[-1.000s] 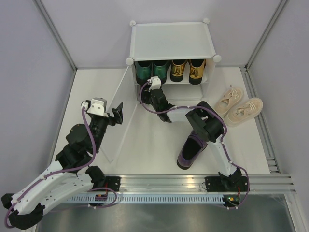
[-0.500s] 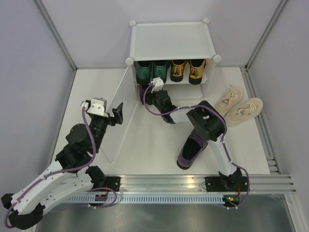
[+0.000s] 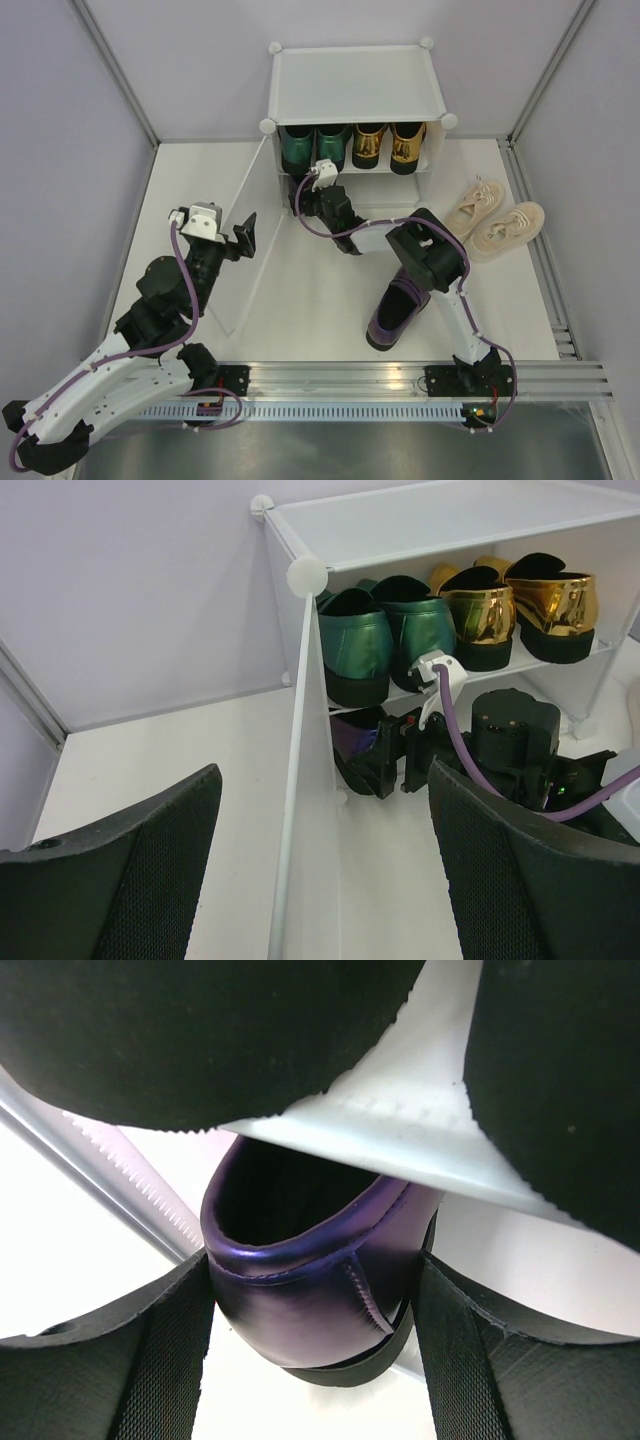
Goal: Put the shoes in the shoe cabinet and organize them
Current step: Place the shoe in the shoe cabinet.
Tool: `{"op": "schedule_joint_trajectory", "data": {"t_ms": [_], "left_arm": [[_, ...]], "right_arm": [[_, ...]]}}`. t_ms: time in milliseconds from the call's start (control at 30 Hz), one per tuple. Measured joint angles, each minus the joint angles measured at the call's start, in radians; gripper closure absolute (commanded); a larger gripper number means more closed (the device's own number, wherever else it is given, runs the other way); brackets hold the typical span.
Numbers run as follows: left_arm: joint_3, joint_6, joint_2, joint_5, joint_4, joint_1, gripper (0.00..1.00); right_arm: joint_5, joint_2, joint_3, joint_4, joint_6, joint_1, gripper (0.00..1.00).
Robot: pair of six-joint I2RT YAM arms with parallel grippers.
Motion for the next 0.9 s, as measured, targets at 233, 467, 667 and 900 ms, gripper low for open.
{"op": "schedule_joint_trajectory", "data": {"t_ms": [233,467,667,900], "left_arm": [[0.000,0.000,0.000,0.000,-0.004,0.000,0.14],[0.000,0.000,0.000,0.000,-0.018,0.000,0.14],[0.000,0.000,0.000,0.000,-0.019,0.000,0.14],[0.000,0.000,0.000,0.000,-0.019,0.000,0.14]], "right_arm": [[0.024,0.019,0.048,-0.039,0.006,0.005,0.29],[0.036,0.031,0.073,-0.073,0.002,0.007,0.09],[0.031,0.029,0.069,-0.075,0.000,0.006,0.02],[0.026,-0.002,0.029,-0.080,0.000,0.005,0.02]]}}
